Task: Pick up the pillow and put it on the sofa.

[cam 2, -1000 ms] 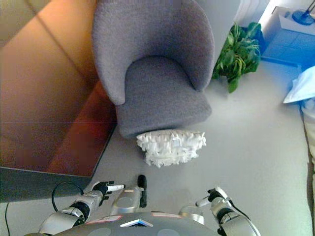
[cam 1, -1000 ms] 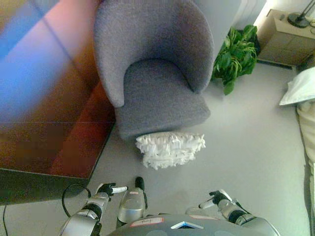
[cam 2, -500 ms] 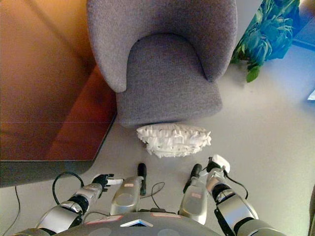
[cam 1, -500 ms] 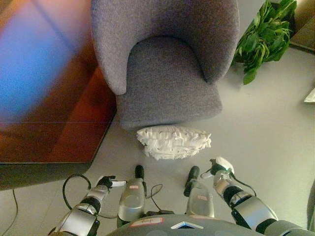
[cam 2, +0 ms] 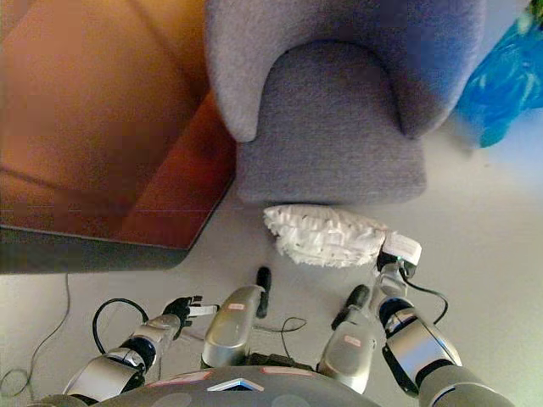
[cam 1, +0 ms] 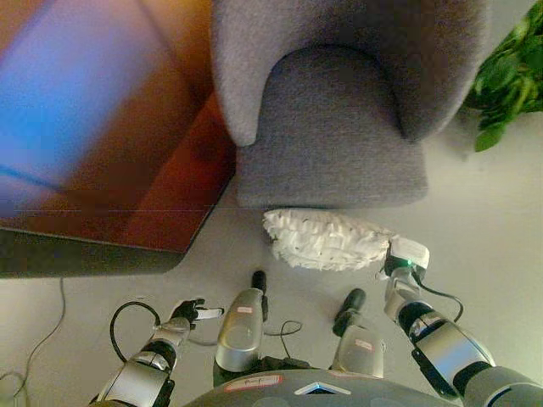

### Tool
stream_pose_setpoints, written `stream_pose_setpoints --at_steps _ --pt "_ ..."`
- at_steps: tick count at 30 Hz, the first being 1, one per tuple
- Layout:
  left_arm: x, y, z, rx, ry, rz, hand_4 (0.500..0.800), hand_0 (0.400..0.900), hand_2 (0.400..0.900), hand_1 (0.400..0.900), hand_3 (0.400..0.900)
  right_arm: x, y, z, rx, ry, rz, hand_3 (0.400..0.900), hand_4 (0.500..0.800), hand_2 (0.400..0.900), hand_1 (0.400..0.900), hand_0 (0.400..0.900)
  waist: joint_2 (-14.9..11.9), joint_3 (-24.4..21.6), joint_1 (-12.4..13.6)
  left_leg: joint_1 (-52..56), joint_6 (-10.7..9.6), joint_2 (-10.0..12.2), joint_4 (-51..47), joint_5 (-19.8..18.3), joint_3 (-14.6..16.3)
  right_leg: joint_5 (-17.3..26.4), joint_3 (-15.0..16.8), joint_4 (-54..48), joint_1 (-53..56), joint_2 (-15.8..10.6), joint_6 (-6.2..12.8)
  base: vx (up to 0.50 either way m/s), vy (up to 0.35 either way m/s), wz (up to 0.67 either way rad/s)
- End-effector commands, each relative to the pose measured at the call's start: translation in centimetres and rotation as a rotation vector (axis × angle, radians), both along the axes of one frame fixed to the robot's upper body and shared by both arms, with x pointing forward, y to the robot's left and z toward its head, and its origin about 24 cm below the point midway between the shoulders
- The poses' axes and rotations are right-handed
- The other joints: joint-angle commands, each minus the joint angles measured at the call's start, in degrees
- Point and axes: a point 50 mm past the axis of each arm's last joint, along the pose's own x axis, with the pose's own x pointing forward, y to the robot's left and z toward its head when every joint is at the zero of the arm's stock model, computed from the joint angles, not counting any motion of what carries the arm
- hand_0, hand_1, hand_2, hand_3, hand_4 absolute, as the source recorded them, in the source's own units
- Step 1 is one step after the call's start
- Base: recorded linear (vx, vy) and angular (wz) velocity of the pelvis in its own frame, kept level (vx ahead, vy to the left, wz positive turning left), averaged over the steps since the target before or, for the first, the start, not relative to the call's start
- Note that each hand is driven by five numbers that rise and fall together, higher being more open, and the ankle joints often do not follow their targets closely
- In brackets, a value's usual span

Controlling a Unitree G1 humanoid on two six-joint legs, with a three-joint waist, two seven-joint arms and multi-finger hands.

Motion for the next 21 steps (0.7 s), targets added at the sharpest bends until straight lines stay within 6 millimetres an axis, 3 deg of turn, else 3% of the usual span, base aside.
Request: stream_pose_setpoints --at_steps 1,11,12,21 --pt "-1.9 2.2 -0.1 0.05 0.044 0.016 0.8 0.9 0.9 0.9 0.9 3.6 -1.6 4.3 -0.096 -0.163 0.009 0.9 0.8 0.9 0.9 0.9 -1.6 2.9 1.9 -4.6 0.0 0.0 7.2 -0.6 -0.6 -1.3 3.9 3.4 5.0 -5.5 0.49 -0.06 0.015 0.14" --pt "-2.5 1.4 -0.5 0.018 0.015 0.06 0.8 0.9 0.9 0.9 0.9 6.1 -3.0 8.0 -0.135 -0.286 -0.027 0.9 0.8 0.9 0.9 0.9 0.3 6.4 3.0 -12.7 0.8 -0.8 17.3 -4.5 -1.7 -6.1 7.4 17.8 -5.5 -8.3 -0.83 -0.06 0.02 0.08" --pt "-2.7 1.3 -0.6 0.01 0.018 0.065 0.8 0.9 0.9 0.9 0.9 6.3 -3.2 8.3 -0.127 -0.298 -0.038 0.9 0.8 0.9 0.9 0.9 0.7 6.9 3.2 -13.1 0.5 -0.5 19.8 -6.8 -2.2 -8.1 8.4 20.7 -6.5 -8.2 -0.52 0.01 -0.02 0.09" --pt "-3.5 0.6 -1.0 -0.026 0.011 0.115 0.8 0.9 0.9 0.9 0.9 8.2 -4.8 11.9 -0.123 -0.355 -0.063 0.9 0.8 0.9 0.9 0.9 3.1 9.2 3.4 -19.2 1.2 -1.3 28.5 -10.1 -3.2 -11.7 12.6 32.0 -16.2 -8.6 -1.78 -0.04 0.015 0.06"
